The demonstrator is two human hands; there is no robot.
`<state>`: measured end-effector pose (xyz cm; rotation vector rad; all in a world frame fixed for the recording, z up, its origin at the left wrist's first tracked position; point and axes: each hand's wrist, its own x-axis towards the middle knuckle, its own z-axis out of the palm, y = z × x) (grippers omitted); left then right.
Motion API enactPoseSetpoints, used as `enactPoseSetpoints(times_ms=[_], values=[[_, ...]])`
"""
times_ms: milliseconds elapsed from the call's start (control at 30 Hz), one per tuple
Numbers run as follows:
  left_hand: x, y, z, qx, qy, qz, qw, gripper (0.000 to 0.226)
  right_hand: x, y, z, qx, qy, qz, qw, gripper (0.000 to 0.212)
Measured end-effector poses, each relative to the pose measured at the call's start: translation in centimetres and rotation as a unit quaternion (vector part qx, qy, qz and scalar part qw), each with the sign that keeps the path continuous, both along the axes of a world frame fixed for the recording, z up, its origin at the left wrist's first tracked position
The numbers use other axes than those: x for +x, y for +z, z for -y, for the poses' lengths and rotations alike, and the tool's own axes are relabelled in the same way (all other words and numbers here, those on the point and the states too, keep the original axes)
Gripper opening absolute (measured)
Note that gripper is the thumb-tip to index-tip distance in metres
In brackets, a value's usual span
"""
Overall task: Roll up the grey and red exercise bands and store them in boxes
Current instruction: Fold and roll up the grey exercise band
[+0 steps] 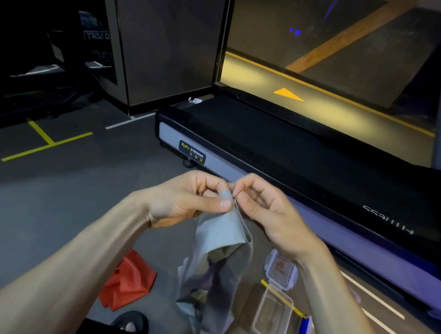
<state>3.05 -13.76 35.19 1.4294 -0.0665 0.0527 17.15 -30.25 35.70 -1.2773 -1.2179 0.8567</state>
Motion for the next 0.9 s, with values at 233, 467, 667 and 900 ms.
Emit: enactPoseSetpoints(times_ms=[233, 467, 667, 900], values=[[-0.6, -0.6, -1.2, 0.146, 0.009, -0.083, 0.986, 0.015, 1.0, 0.9, 0.9, -0.026, -0.02, 0.114, 0.993, 0.007], [-1.0, -1.3, -0.7, 0.19, -0.016, -0.125, 0.974, 0.022, 1.5, 2.1, 1.5, 0.053, -0.05, -0.165, 0.984, 0.005], [-0.2, -1.5, -0.1, 0.184, 0.071, -0.088, 0.976, 0.034, 2.1, 2.0, 1.4, 0.064, -0.053, -0.19, 0.978, 0.025], [0.0, -1.2, 0.2, 0.16, 0.085, -0.07, 0.981, 0.021, 2.5, 2.2, 1.8, 0.082, -0.052, -0.213, 0.972, 0.032]])
